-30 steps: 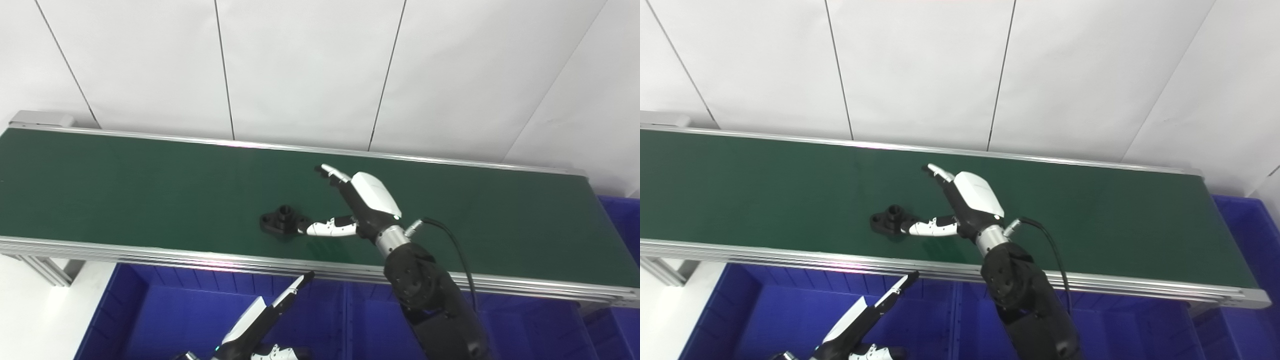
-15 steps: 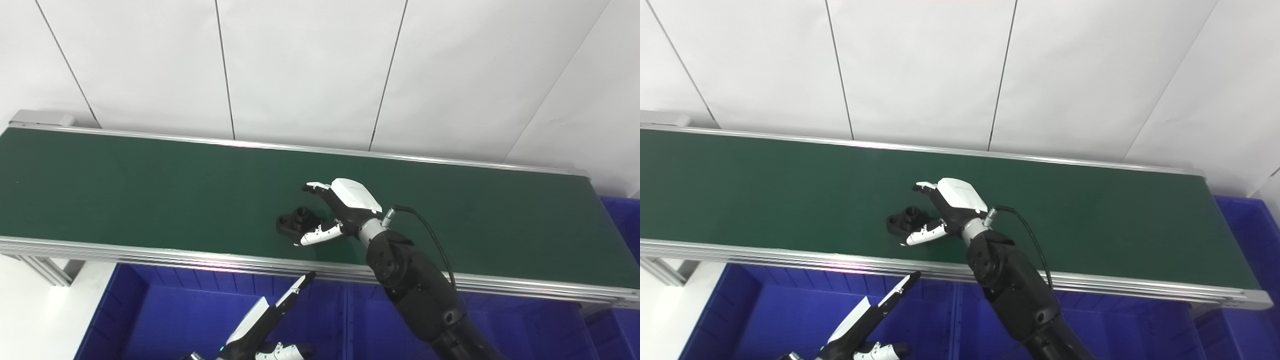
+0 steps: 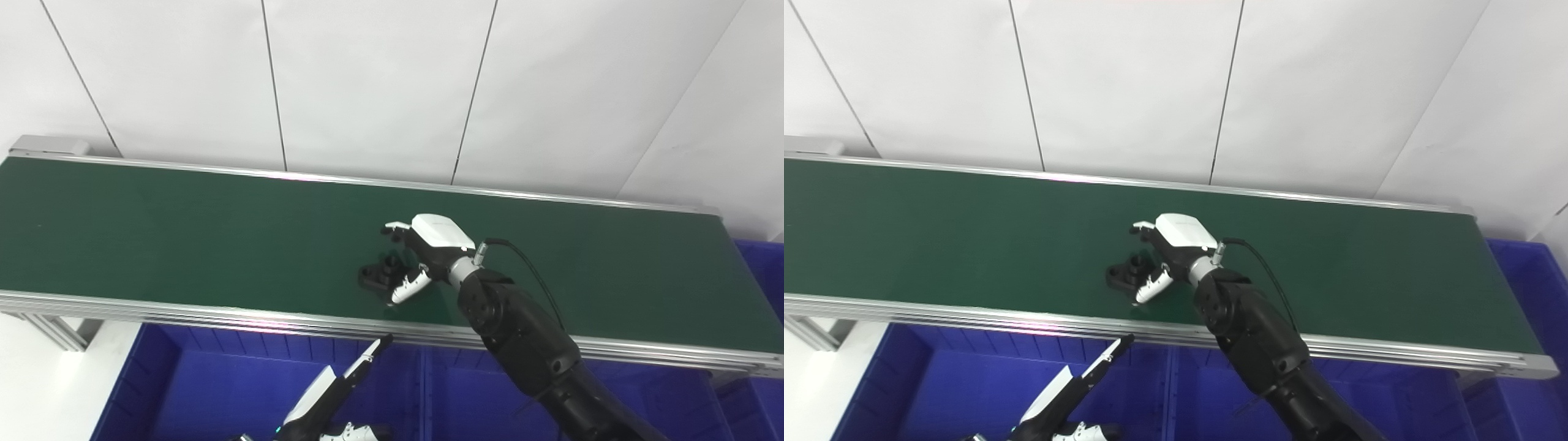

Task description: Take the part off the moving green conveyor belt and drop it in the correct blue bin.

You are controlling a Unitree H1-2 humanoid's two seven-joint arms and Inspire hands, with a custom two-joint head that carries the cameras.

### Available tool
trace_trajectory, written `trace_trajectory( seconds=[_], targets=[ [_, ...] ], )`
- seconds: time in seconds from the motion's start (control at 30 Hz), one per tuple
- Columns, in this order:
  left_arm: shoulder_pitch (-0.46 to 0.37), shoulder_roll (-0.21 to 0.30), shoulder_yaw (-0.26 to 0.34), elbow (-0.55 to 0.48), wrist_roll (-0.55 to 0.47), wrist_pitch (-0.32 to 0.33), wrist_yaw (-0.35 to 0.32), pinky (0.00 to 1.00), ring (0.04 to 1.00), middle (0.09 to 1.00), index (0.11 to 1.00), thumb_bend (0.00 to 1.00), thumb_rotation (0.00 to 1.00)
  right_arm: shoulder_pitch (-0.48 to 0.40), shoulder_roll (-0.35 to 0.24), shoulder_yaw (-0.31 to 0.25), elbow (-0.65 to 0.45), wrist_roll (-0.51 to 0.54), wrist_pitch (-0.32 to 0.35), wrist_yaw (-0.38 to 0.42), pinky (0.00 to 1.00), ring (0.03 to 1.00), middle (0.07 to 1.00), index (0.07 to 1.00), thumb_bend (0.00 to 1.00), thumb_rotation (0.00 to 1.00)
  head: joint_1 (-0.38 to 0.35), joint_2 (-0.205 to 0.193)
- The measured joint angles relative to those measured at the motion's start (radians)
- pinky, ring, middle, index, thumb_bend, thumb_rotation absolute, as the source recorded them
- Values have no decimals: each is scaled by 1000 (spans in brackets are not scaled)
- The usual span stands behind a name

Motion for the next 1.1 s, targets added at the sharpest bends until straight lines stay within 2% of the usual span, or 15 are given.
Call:
trace_trajectory(
  seconds=[0.03,0.1,0.13,0.2,0.33,0.43,0.57,0.6,0.67,0.87,1.03,1.1],
  targets=[
    [1,-1,0,-3,2,0,0,999,1000,1000,1000,772,857,-2,-4,0,0,0,0,1,485,584,664,835,744,34,-2,3],
    [4,-3,0,-16,5,0,0,1000,1000,1000,1000,773,859,-4,-12,5,0,-3,0,6,443,540,620,810,730,9,-2,5],
    [5,-3,1,-24,5,0,0,999,1000,1000,1000,769,855,-4,-17,9,0,-5,-1,9,425,518,543,798,631,3,-2,8],
    [4,-5,3,-31,4,0,0,997,1000,1000,1000,765,856,-2,-26,17,-1,-8,-2,10,414,508,497,779,570,0,1,17],
    [9,-5,4,-39,4,4,-1,997,1000,1000,1000,763,852,9,-33,25,-7,-11,-9,2,360,435,485,768,562,0,3,22],
    [11,-6,6,-55,4,6,-2,994,1000,1000,1000,766,848,20,-39,34,-16,-16,-14,-4,344,418,484,760,556,0,3,29],
    [11,-7,8,-57,4,6,-2,997,1000,1000,1000,761,852,25,-45,58,-32,-43,-14,-10,359,449,488,685,547,0,0,34],
    [10,-8,9,-58,5,7,-2,998,1000,1000,1000,768,859,25,-45,64,-35,-51,-14,-13,366,457,474,610,532,0,0,34],
    [10,-8,9,-60,4,8,-3,999,1000,1000,1000,777,858,26,-45,70,-36,-62,-14,-24,370,457,463,547,520,0,-2,37],
    [10,-10,14,-61,-10,8,-6,999,1000,1000,1000,772,853,50,-46,73,-39,-64,-57,-80,362,446,460,526,519,0,0,41],
    [8,-9,17,-60,-10,8,-6,1000,1000,1000,1000,766,857,68,-46,68,-46,-64,-83,-122,241,305,476,493,524,0,-3,35],
    [7,-10,18,-57,-10,8,-6,1000,1000,1000,1000,762,859,81,-46,64,-59,-63,-85,-134,230,299,475,492,524,0,-5,31]
  ],
)
